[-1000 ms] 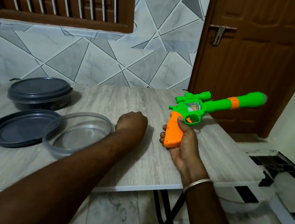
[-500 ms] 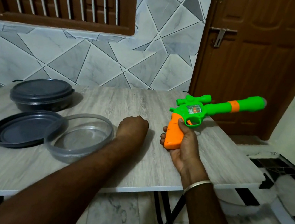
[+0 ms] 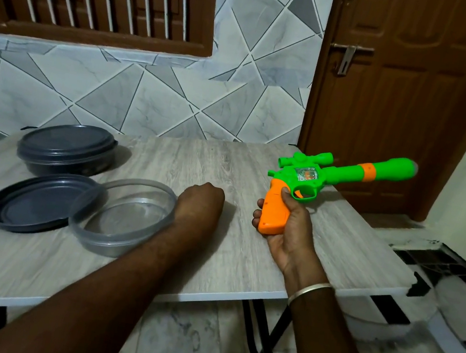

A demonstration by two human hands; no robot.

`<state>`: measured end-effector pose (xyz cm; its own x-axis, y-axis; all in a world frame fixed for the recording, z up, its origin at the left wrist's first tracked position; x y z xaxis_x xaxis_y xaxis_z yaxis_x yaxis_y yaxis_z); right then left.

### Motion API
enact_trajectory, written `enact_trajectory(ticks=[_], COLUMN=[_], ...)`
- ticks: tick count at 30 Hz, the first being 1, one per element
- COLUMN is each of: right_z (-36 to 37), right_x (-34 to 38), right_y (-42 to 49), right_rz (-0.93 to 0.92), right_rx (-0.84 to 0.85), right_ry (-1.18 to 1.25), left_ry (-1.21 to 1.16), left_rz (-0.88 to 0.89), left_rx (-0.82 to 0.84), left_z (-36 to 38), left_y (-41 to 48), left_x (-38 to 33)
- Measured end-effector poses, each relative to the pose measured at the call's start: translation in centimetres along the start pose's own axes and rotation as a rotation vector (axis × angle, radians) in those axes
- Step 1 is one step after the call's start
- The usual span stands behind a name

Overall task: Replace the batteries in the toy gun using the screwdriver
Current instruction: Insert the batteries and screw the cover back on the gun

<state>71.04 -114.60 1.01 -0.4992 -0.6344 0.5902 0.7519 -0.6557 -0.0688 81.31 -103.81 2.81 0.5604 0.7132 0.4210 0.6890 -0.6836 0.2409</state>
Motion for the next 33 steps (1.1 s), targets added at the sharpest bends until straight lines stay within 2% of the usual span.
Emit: enact_trajectory(ticks=[11, 15, 19, 22, 33], right_z=[0.1, -0.1, -0.1, 0.0, 0.4], right_x=[0.1, 0.0, 0.1, 0.2, 0.1], right_y=[0.0, 0.1, 0.0, -0.1, -0.3], right_rz=[0.012, 0.012, 0.019, 0.014, 0.012], right_rx=[-0.020, -0.024, -0.019, -0.019, -0.017], right_ry=[0.010, 0.005, 0.020, 0.020, -0.003], left_ry=[-0.039, -0.185, -0.328, -0.323, -0.310], left_rz=[-0.011, -0.052, -0.128, -0.151, -0.132], left_rx=[0.073, 0.088, 0.229, 0.339, 0.355], left_z=[-0.1, -0.5, 1.1, 2.5, 2.9], left_y=[0.5, 1.6, 2.6, 2.8, 2.5], left_x=[1.7, 0.9, -1.1, -2.3, -2.5])
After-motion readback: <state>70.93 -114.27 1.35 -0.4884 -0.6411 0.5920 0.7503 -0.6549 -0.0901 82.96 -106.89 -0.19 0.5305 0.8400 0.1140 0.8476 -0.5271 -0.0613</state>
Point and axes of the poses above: each hand's wrist, its own y-axis towards the middle knuckle, its own z-axis out of the palm, x = y × z, the point moved 1 cm from there along y, towards the middle knuckle, and after that the axes turned 13 degrees about y, right-handed, at the moved point
